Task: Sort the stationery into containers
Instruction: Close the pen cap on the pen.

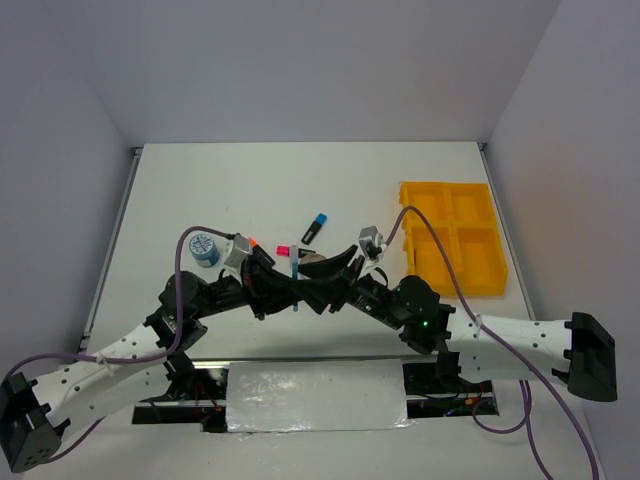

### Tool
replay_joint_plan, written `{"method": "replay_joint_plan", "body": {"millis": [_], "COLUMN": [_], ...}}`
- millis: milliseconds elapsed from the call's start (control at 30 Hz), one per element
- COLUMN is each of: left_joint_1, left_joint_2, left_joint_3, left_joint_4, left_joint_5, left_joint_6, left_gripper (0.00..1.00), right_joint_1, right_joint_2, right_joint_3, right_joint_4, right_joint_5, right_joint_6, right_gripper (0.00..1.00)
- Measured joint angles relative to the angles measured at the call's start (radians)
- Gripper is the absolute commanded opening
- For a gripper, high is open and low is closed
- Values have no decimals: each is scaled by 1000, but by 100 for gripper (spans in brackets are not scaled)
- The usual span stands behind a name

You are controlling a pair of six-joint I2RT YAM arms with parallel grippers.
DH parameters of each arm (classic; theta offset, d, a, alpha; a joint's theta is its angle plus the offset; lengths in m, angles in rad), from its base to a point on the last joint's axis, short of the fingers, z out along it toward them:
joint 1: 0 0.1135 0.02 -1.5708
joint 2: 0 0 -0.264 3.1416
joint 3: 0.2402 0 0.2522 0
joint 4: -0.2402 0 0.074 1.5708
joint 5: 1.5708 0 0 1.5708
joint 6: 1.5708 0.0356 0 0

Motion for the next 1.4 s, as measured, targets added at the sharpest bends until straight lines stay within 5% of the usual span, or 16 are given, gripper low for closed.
{"method": "replay_joint_plan", "body": {"millis": [100,200,533,800,1033,1400], "left_joint_1": [-8,-15,-62,-82,-90,-91], "left_joint_2": [-14,-19,-5,-3,-3,0], "left_joint_3": [2,9,25,45,46,101], "left_joint_4": [-10,-23,-83,-121,-133,-220], "left_joint_5": [14,26,48,48,50,48], "left_joint_6": [17,26,71,100,119,131], "left_gripper": [0,0,0,0,0,0], "right_joint_1": [0,0,-39,-43,-47,-50], "right_joint_2": [-16,-28,-21,13,13,7], "right_joint_3": [26,71,273,293,292,265], "right_joint_4": [-49,-110,-272,-335,-336,-275], "right_joint_5": [-11,-29,-135,-164,-166,-158], "right_joint_6": [-21,-46,-118,-134,-134,-127], "right_gripper": [75,79,78,50,4,0]}}
